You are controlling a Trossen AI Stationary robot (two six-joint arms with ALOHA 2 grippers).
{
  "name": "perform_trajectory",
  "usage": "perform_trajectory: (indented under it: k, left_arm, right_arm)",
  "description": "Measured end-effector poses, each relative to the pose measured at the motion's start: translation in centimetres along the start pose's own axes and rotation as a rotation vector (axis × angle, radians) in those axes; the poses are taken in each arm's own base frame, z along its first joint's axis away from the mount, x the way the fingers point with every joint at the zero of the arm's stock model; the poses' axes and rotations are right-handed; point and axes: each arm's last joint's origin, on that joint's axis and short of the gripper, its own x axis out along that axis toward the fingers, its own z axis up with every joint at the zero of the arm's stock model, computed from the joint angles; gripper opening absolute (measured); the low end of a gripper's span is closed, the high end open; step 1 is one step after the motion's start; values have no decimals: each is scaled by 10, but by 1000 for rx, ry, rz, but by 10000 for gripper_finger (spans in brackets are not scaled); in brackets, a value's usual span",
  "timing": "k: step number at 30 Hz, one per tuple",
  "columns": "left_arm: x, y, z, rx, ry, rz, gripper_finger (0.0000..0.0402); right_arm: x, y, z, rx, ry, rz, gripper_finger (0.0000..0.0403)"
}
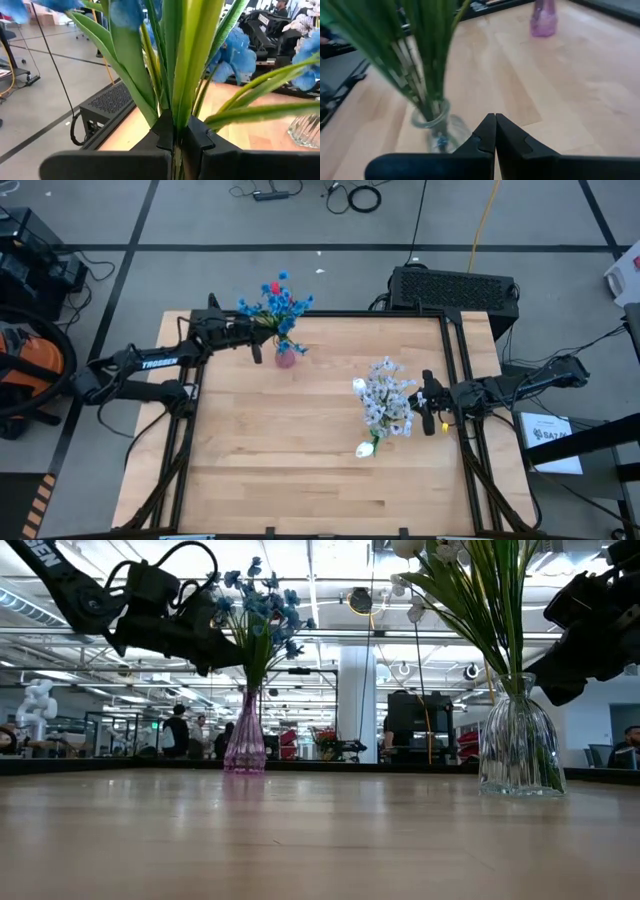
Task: Sort flowers into vase by color
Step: Put the blue flowers into the pink vase
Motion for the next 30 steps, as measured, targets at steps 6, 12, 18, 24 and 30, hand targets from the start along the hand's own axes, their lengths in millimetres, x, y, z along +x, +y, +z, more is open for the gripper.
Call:
perform_trajectory:
  k: [6,12,18,24,30]
  left_arm:
    - [1,0,-9,-15,32,-2,13]
    - [-2,-2,-19,-30,48,-1,14]
    - [-3,-2,-22,-67,63,0,39]
    - [-3,-2,-22,-96,75,1,73]
    - [-3,-2,-23,-101,81,1,118]
  right_arm:
    - [0,-2,-1,-5,-8,-62,0]
    - [0,-2,-1,-2,-5,-59,0]
    - [0,-2,-1,-2,-5,-58,0]
    - [0,-2,-1,-1,-5,-58,0]
    - [0,-2,-1,-1,-5,-58,0]
